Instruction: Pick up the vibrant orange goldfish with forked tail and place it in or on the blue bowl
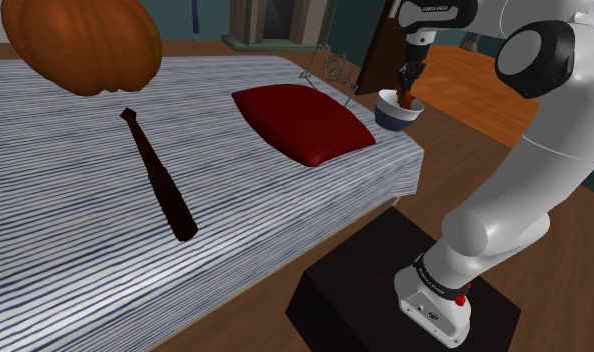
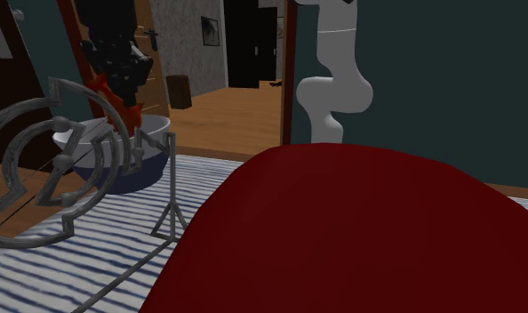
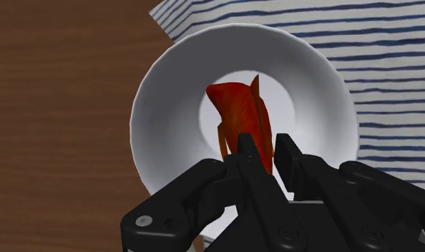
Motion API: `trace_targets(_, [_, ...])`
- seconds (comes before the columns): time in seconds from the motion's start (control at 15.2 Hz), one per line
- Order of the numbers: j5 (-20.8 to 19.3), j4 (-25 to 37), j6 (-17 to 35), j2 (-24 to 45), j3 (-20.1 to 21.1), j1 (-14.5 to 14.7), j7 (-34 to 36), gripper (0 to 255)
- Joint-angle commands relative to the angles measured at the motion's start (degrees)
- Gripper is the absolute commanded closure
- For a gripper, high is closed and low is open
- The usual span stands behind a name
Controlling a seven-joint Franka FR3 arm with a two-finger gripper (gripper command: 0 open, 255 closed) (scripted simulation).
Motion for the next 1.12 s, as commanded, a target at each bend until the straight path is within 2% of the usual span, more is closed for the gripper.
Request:
trace_targets(0.0, [0.0,0.0,0.1,0.0,0.0,0.0,0.0,255])
trace_targets(0.13, [0.0,0.0,0.1,0.0,0.0,0.0,0.0,255])
trace_targets(0.2, [0.0,0.0,0.1,0.0,0.0,0.0,0.0,0])
trace_targets(0.53, [0.0,0.0,0.1,0.0,0.0,0.0,0.0,0])
trace_targets(0.79, [0.3,8.4,-7.5,1.0,0.4,0.6,-0.5,0])
trace_targets(1.06, [0.3,8.4,-7.5,1.0,0.4,0.6,-0.5,0])
